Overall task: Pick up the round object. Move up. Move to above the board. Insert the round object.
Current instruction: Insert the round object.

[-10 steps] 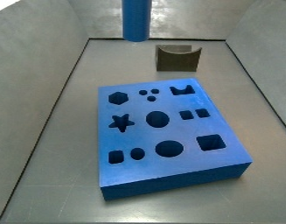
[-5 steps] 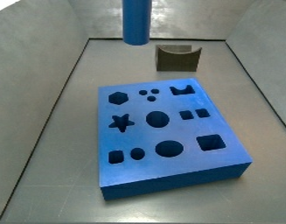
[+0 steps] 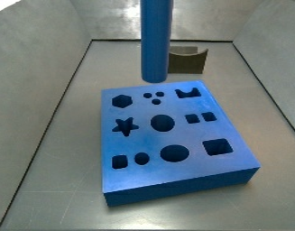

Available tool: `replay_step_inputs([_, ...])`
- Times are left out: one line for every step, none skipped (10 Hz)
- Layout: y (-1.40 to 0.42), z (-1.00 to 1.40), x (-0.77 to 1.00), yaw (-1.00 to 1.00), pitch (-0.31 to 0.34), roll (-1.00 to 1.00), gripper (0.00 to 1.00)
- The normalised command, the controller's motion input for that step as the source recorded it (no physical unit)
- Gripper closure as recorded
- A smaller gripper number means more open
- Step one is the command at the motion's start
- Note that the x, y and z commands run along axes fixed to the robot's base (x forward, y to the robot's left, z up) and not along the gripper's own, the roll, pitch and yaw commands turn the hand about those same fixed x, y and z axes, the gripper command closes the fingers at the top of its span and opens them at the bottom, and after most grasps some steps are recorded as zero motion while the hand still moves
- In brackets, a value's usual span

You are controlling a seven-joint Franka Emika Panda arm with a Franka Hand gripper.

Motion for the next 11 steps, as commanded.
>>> replay_step_inputs([-0.55,-1.00,0.00,0.00,-0.203,0.06,1.00])
replay_step_inputs([-0.49,-0.91,0.12,0.00,-0.354,0.00,1.00])
replay_step_inputs([-0.02,-0.14,0.05,0.00,-0.157,0.00,1.00])
replay_step_inputs([-0.23,-0.72,0.33,0.00,-0.266,0.36,1.00])
replay_step_inputs([-0.12,-0.68,0.39,-0.09,-0.191,0.53,1.00])
replay_step_inputs([0.00,-0.13,0.10,0.00,-0.143,0.06,1.00])
replay_step_inputs([0.00,0.00,0.00,0.00,0.000,0.02,1.00])
replay_step_inputs([0.12,-0.23,-0.05,-0.03,-0.017,0.32,1.00])
replay_step_inputs([0.01,-0.13,-0.06,-0.02,0.000,0.22,1.00])
replay_step_inputs([0.00,0.00,0.00,0.00,0.000,0.02,1.00])
replay_step_inputs([0.00,-0.35,-0.07,0.00,-0.066,0.55,1.00])
